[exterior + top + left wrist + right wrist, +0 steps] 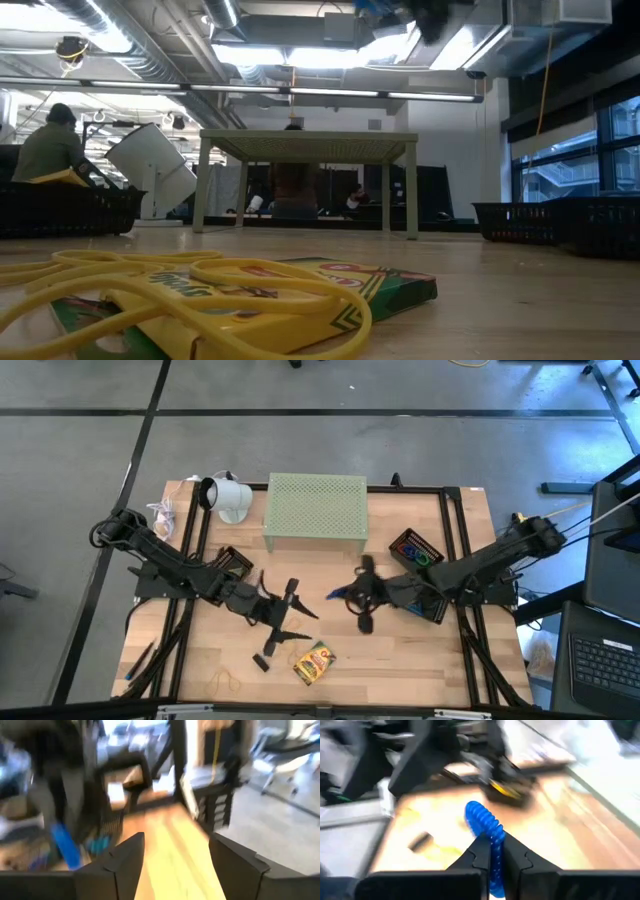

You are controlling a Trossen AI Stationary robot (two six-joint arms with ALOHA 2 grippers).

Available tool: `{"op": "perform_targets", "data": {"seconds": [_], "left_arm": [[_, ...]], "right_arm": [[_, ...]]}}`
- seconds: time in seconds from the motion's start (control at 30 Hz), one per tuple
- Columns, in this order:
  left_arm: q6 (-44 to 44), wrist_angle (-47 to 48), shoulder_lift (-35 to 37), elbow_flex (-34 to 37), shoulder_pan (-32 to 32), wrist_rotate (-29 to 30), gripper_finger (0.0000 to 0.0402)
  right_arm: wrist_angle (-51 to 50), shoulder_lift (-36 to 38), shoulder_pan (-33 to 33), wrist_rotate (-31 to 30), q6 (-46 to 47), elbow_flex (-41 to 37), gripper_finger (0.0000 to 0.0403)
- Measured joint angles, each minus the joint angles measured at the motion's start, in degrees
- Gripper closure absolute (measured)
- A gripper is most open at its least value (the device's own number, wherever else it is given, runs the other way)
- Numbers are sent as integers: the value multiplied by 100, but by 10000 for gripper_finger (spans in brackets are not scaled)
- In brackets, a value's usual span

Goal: Pick & Place Office Desk Supplies
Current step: Put the blue spring keychain into the top black bin

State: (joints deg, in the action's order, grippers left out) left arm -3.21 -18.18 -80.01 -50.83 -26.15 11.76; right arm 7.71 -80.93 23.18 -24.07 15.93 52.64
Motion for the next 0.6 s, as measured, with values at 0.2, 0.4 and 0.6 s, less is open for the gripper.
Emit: {"op": "perform_targets", "data": {"seconds": [0.2,0.4,0.6], "left_arm": [[1636,2029,0,0,0,227,177],[3069,3683,0,0,-174,226,185],[3766,4433,0,0,-474,228,186]], "right_arm": [[-2957,778,0,-1115,1822,0,380],[-5602,778,-123,-1653,3886,0,379],[-7464,739,-612,-1437,5651,-2,378]]}}
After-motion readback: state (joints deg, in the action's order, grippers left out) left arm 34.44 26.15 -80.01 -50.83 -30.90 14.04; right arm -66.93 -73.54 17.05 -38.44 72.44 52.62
